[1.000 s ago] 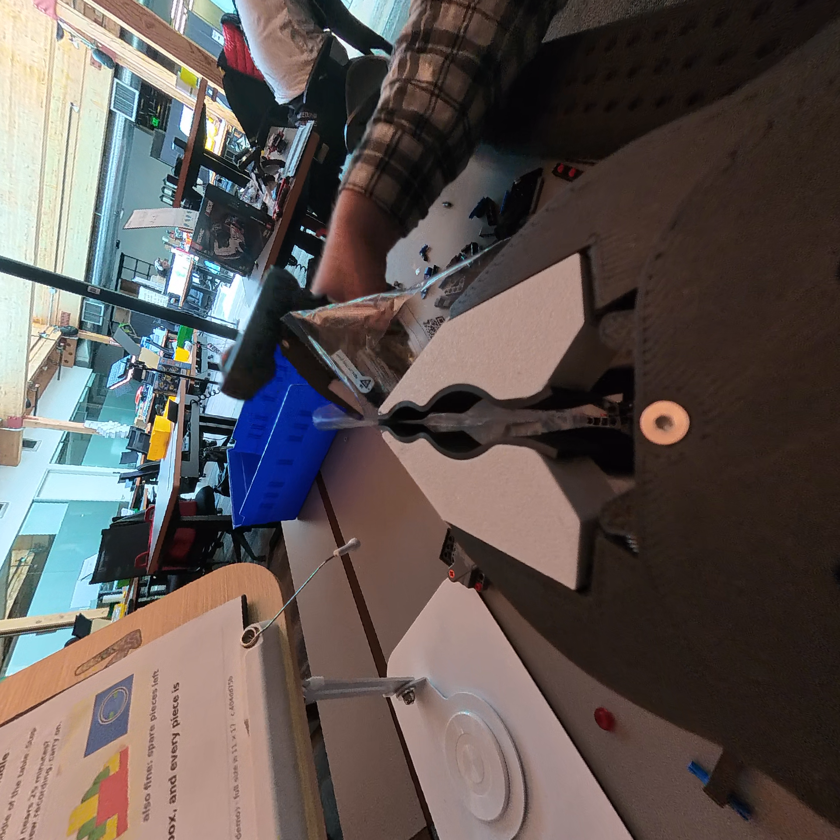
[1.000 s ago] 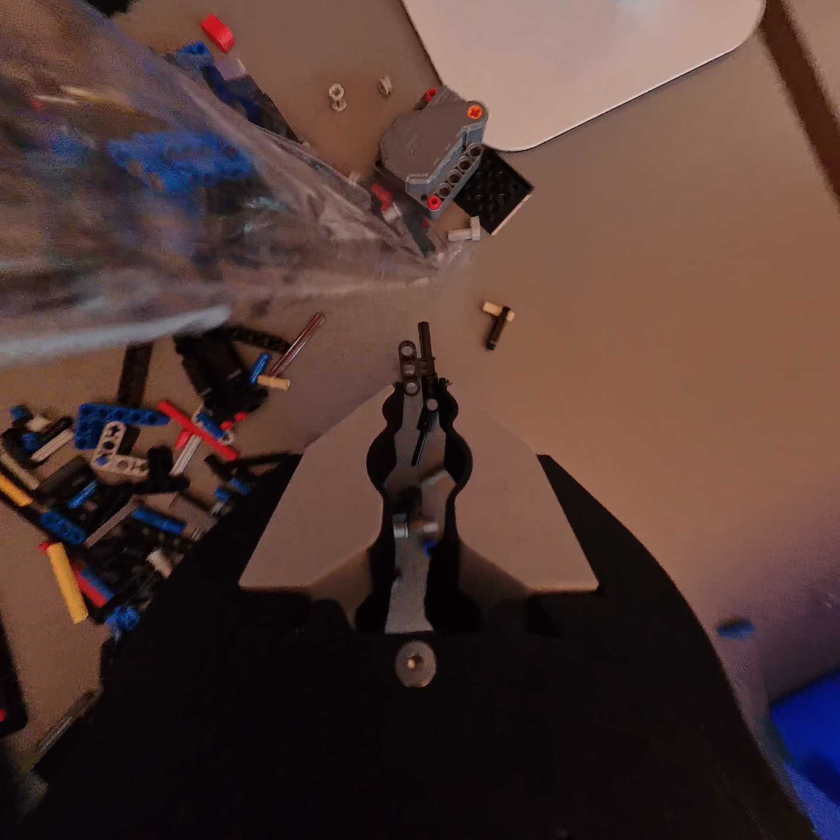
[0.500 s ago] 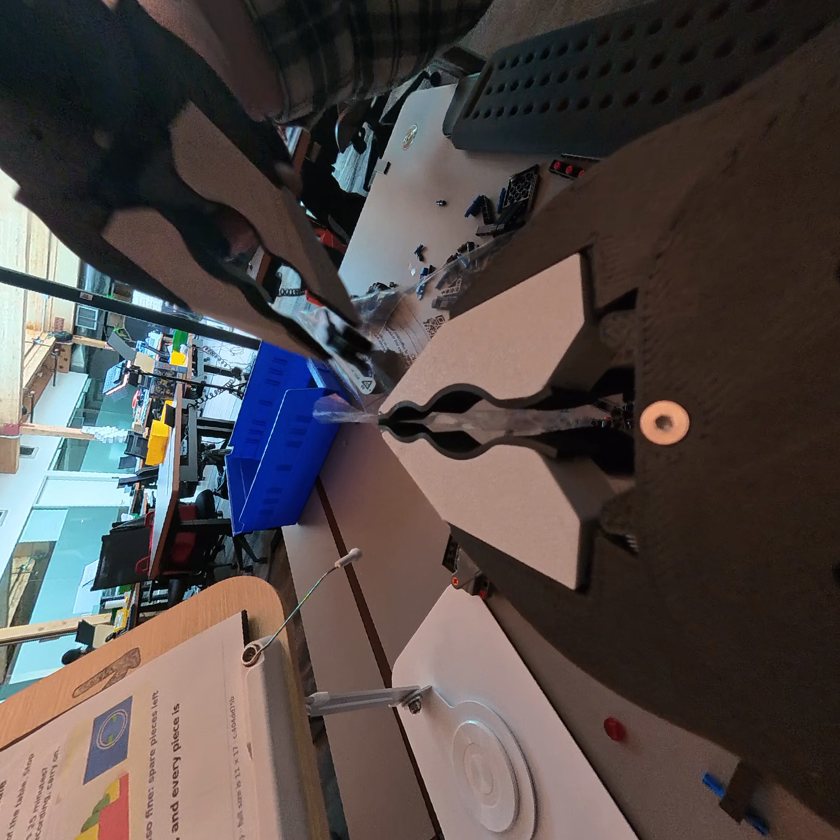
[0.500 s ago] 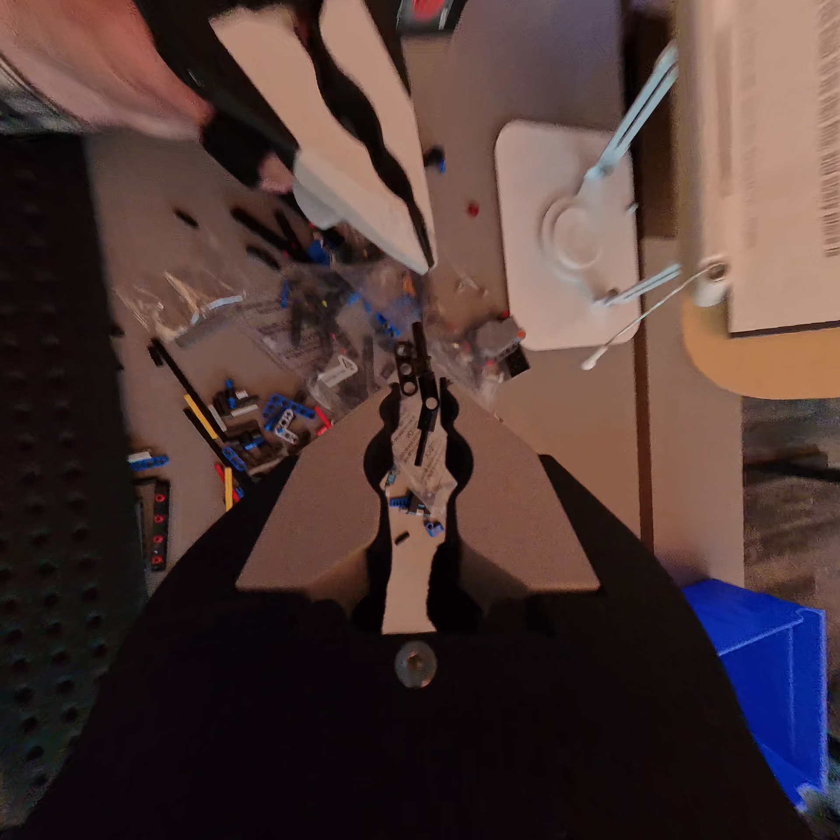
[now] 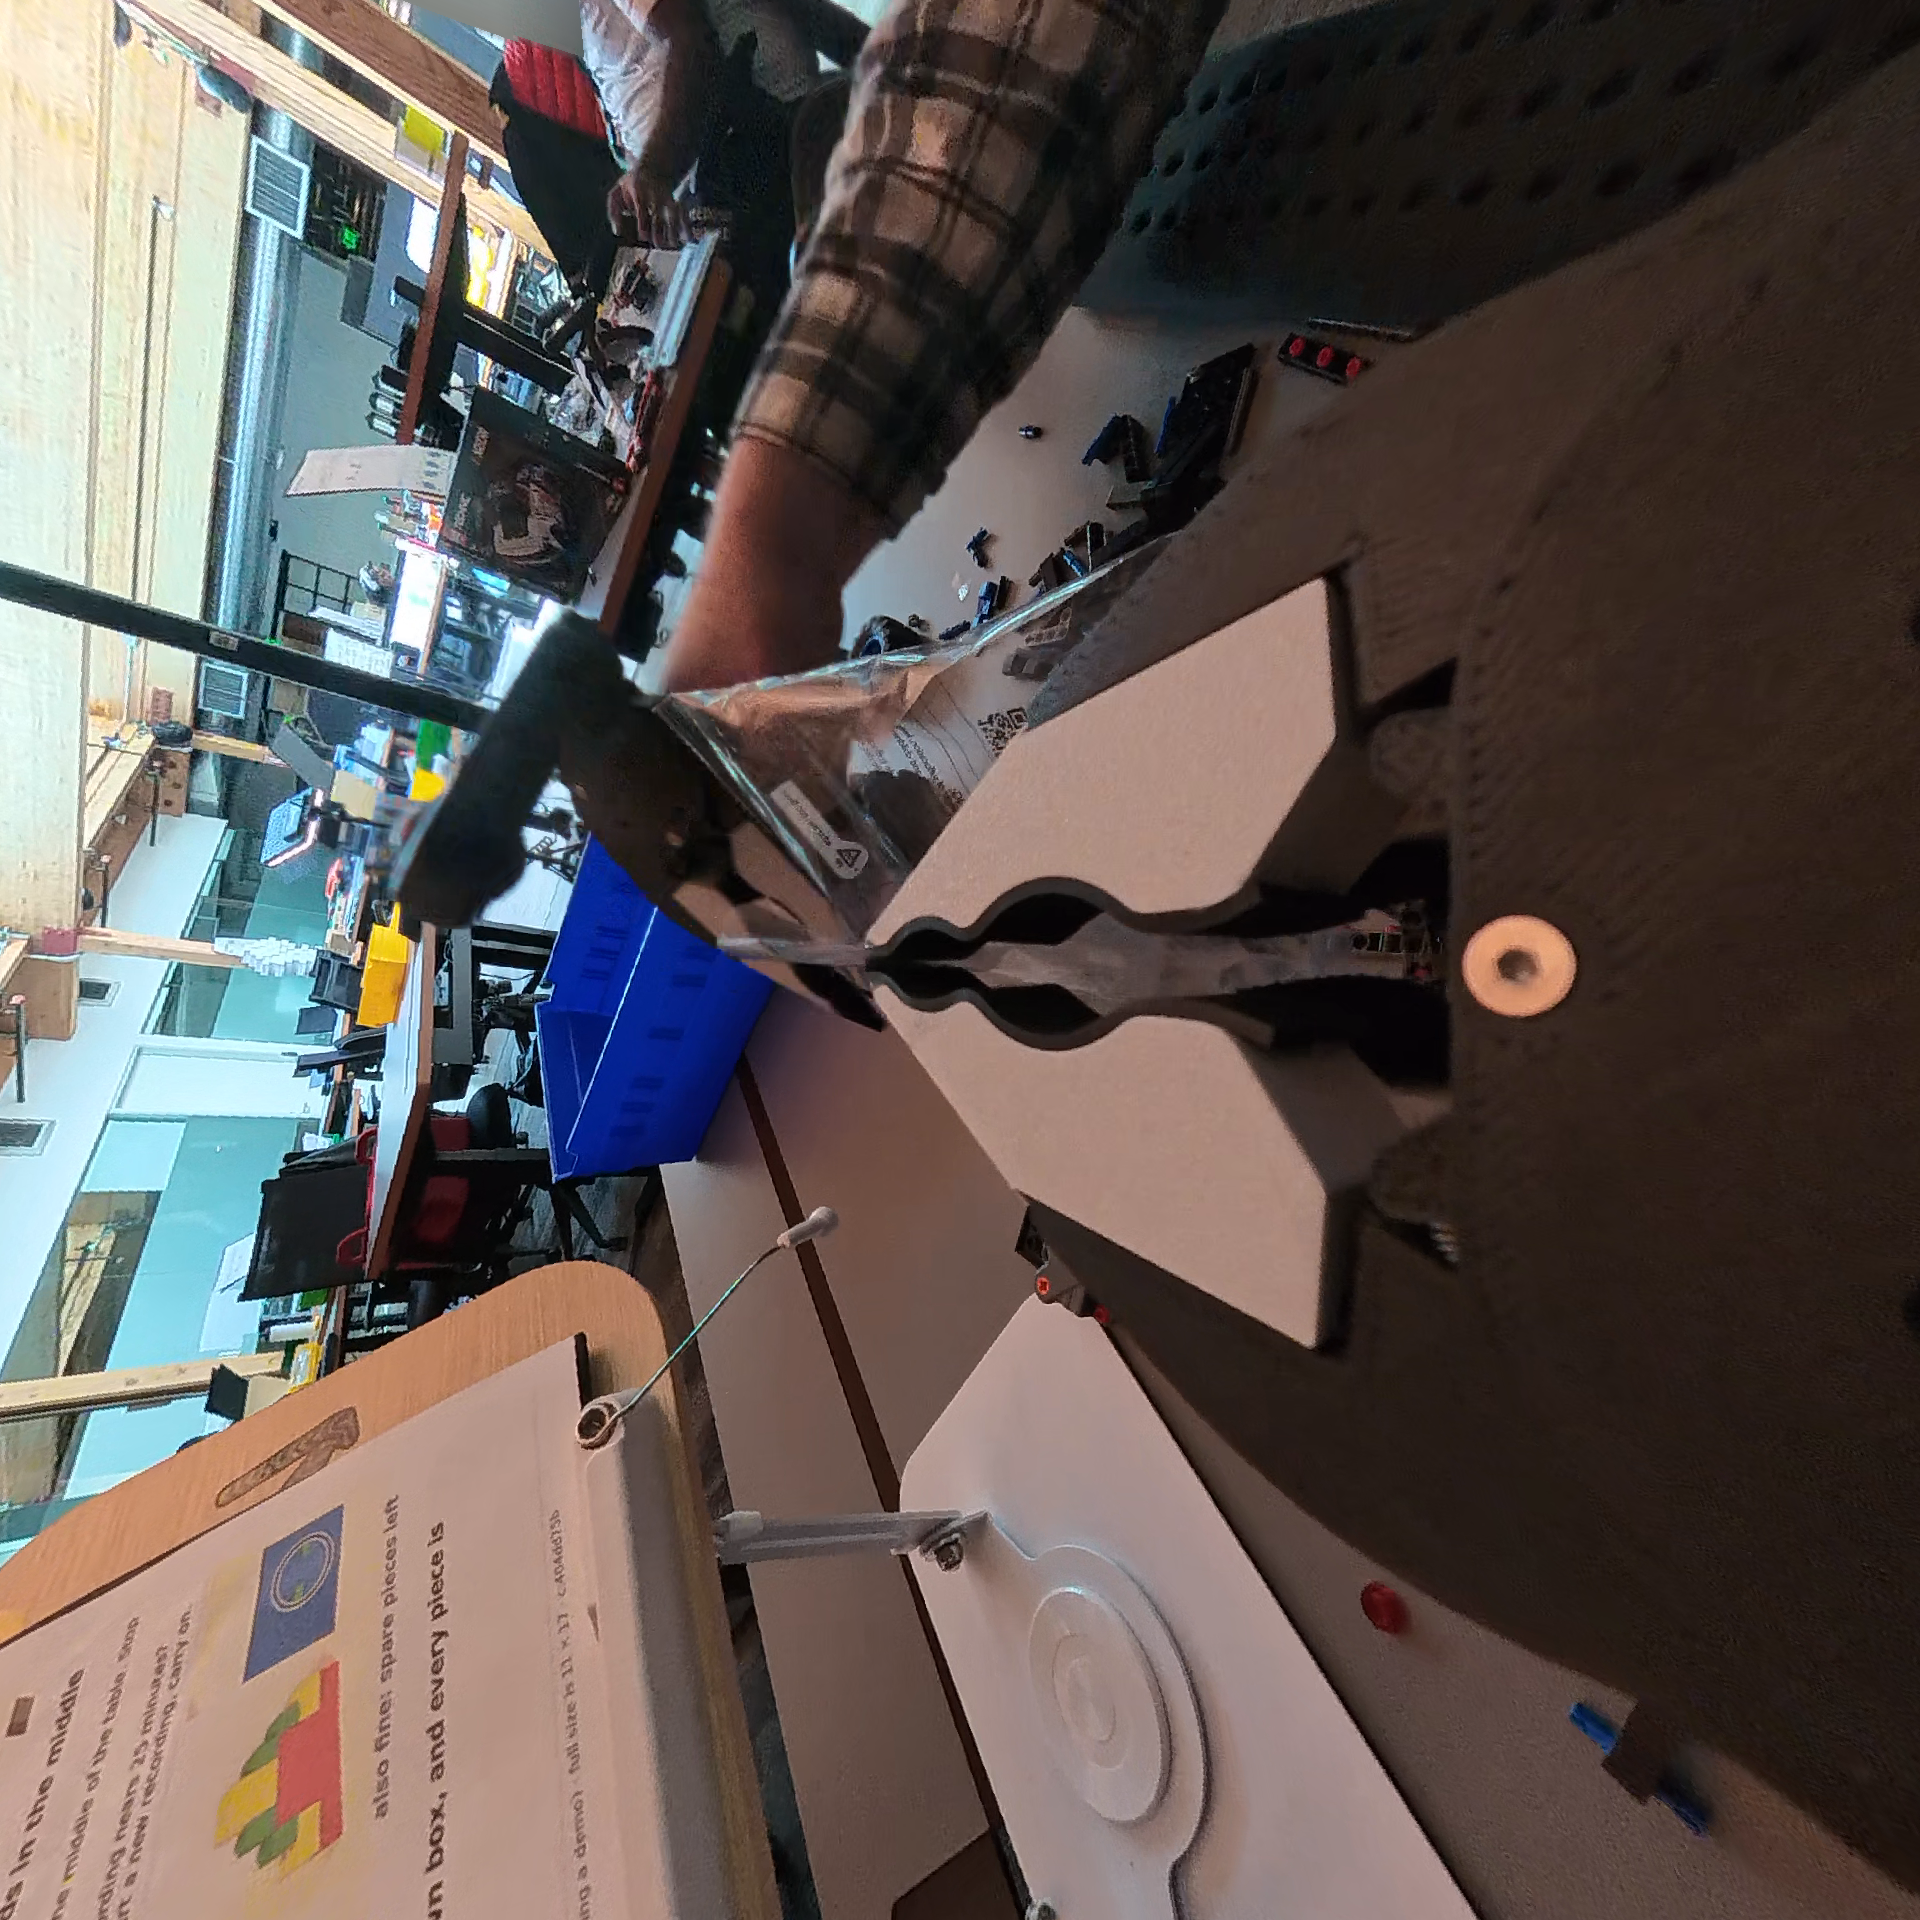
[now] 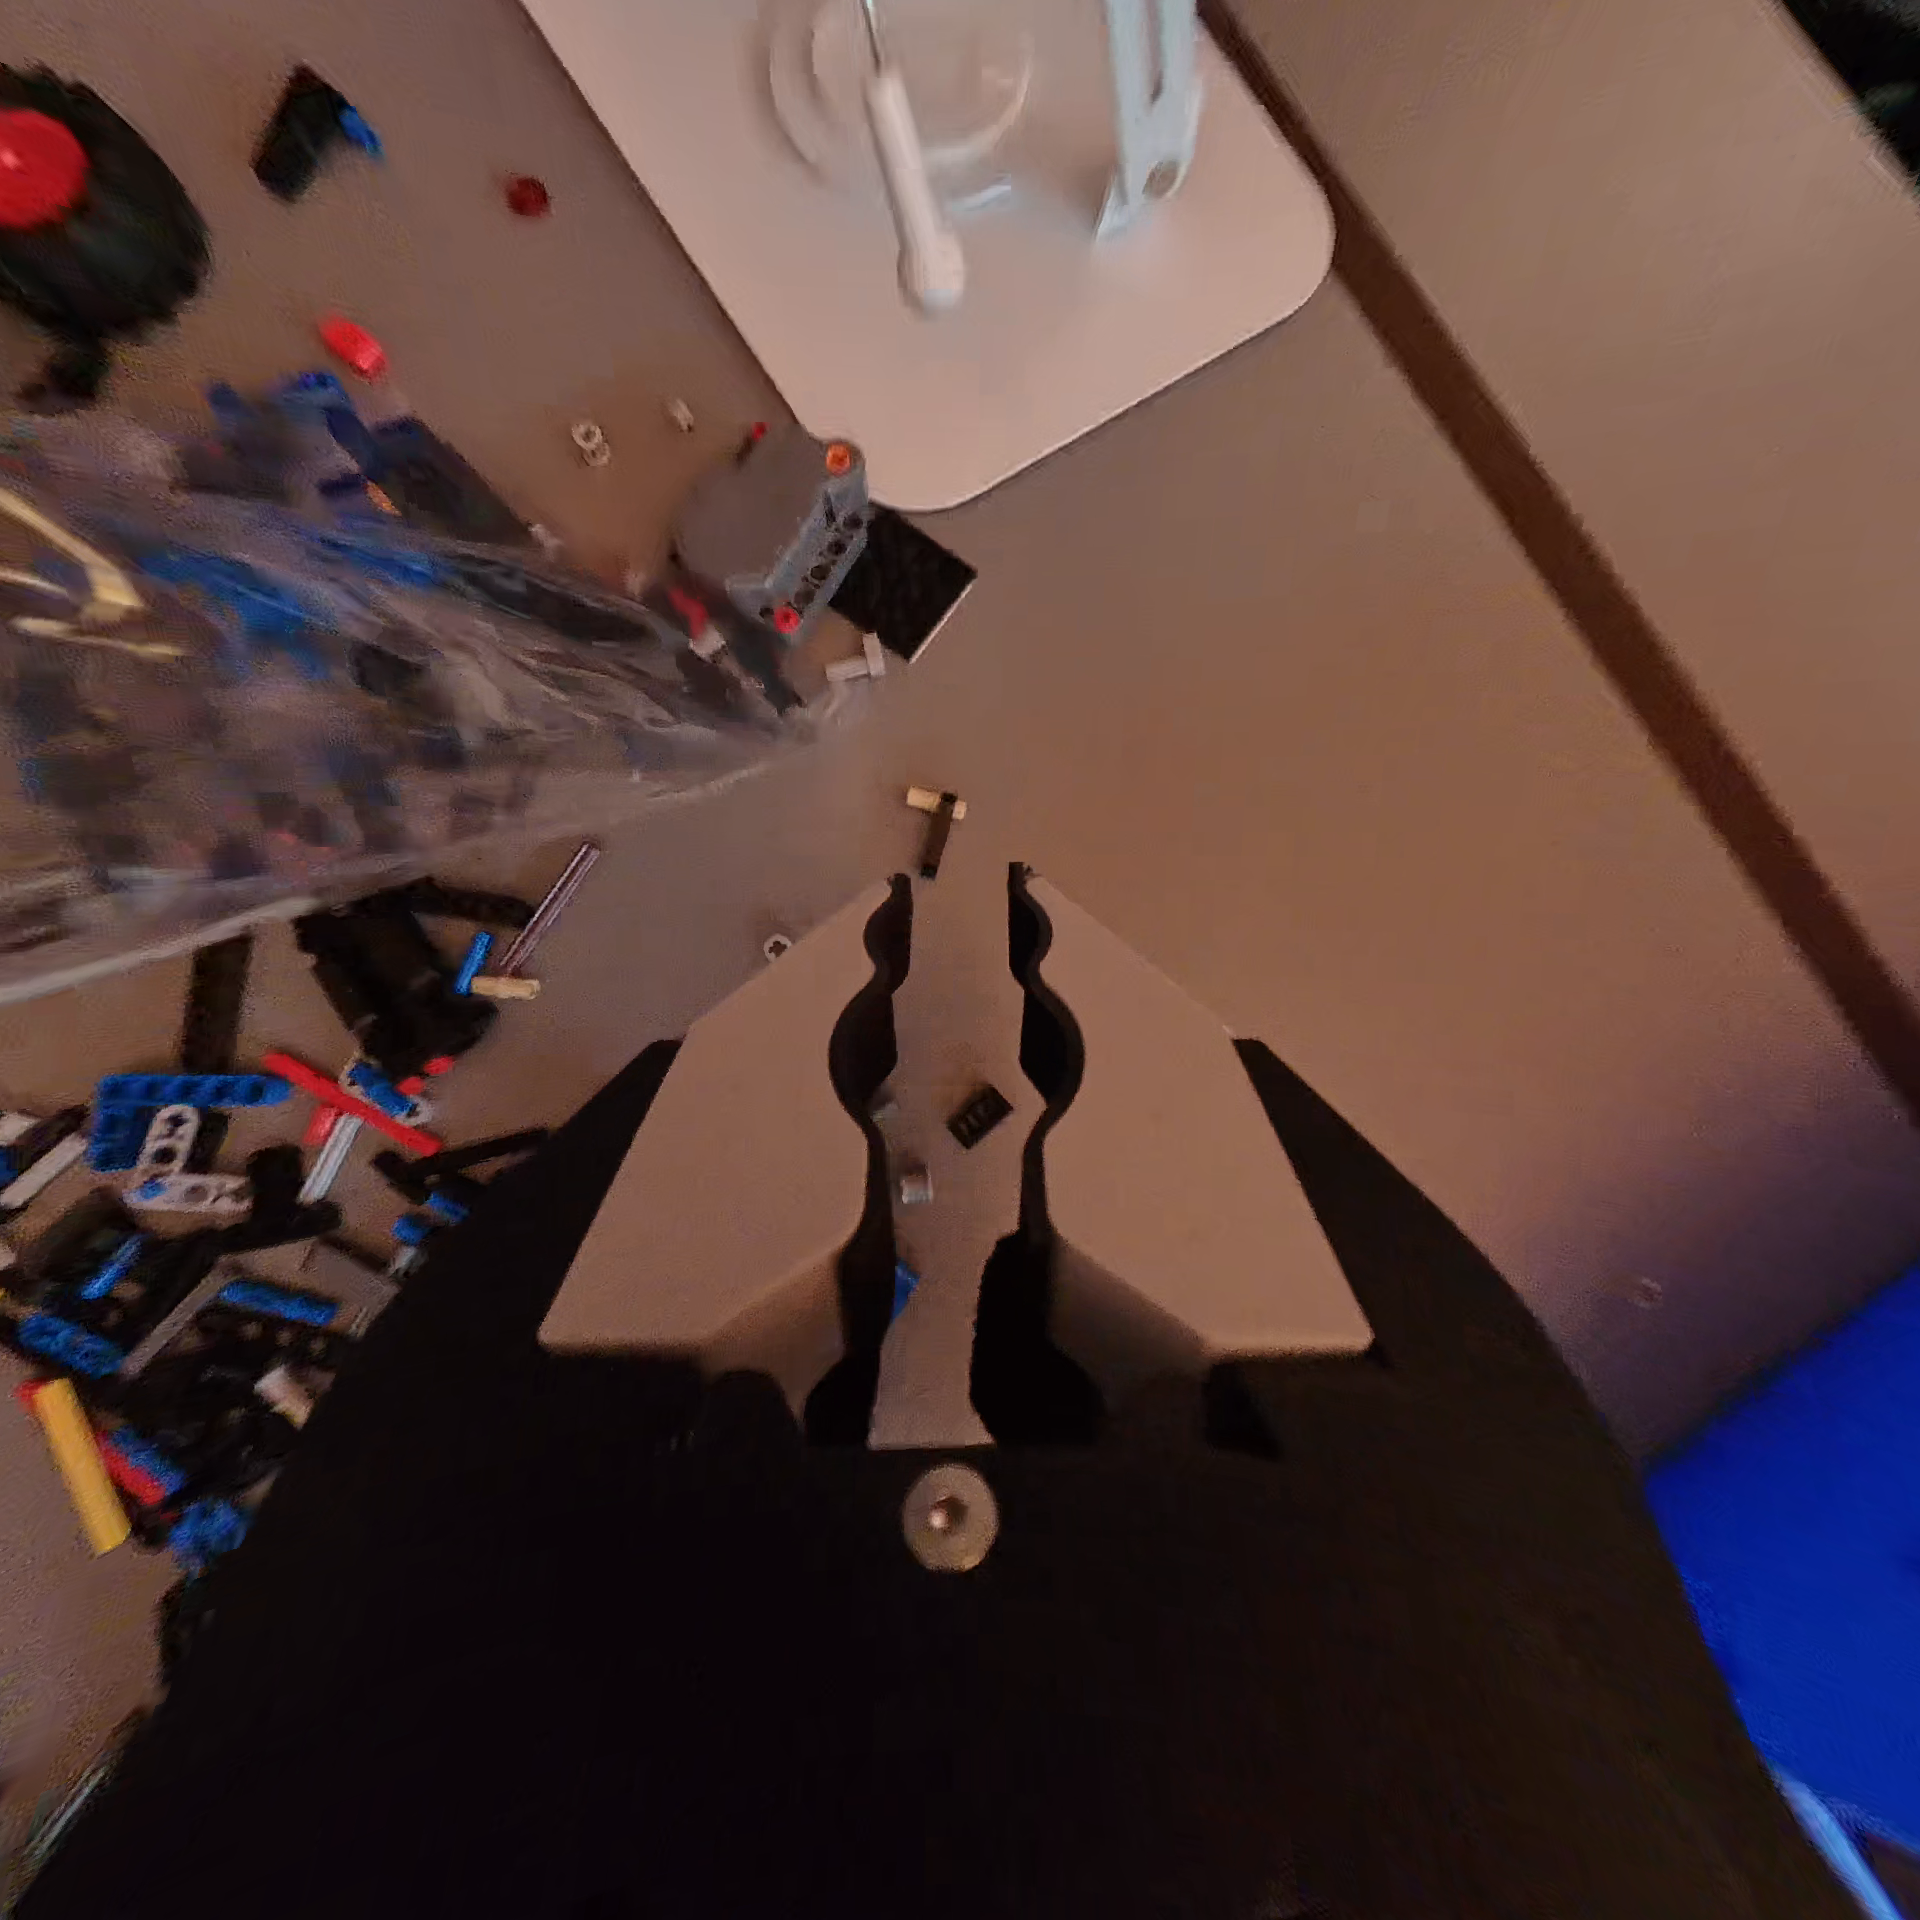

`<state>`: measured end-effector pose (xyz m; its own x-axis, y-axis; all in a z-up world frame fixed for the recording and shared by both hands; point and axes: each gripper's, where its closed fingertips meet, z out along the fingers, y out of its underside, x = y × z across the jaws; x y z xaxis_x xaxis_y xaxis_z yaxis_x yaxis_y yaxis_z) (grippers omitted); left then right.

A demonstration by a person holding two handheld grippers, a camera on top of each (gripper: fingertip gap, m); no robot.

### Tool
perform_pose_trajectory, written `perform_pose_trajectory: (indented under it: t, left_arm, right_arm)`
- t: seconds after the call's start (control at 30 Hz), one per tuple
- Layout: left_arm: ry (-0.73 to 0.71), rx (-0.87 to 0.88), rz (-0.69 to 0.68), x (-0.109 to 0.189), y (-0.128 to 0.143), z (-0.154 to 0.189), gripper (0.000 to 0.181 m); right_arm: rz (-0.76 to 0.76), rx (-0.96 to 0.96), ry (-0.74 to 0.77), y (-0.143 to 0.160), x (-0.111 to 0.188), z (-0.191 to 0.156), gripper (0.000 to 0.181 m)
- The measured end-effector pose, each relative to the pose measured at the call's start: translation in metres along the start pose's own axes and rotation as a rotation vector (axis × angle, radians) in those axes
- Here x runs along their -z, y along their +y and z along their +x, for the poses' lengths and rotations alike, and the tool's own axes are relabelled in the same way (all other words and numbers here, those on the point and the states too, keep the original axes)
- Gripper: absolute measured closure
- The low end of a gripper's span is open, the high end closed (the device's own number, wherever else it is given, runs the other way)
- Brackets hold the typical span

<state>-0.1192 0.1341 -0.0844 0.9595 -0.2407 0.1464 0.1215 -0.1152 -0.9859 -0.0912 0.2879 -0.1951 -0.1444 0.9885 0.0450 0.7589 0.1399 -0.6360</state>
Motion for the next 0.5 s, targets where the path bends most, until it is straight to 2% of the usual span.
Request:
perform_pose_trajectory:
  t: [0.13, 0.27, 0.37, 0.5]
  left_arm:
    - [-0.005, 0.01, 0.002, 0.001, 0.0, -0.004, 0.181]
    - [0.002, 0.012, -0.001, 0.0, 0.001, -0.003, 0.181]
    - [0.012, 0.005, -0.011, -0.001, 0.003, 0.001, 0.181]
    - [0.033, 0.008, -0.034, -0.002, 0.007, 0.004, 0.181]
  right_arm:
    - [-0.044, -0.022, -0.025, 0.014, -0.038, -0.005, 0.165]
    - [-0.078, -0.016, -0.041, 0.019, -0.057, -0.01, 0.174]
    - [-0.08, -0.014, -0.043, 0.02, -0.061, -0.013, 0.181]
    - [-0.052, -0.003, -0.05, 0.02, -0.045, -0.019, 0.181]
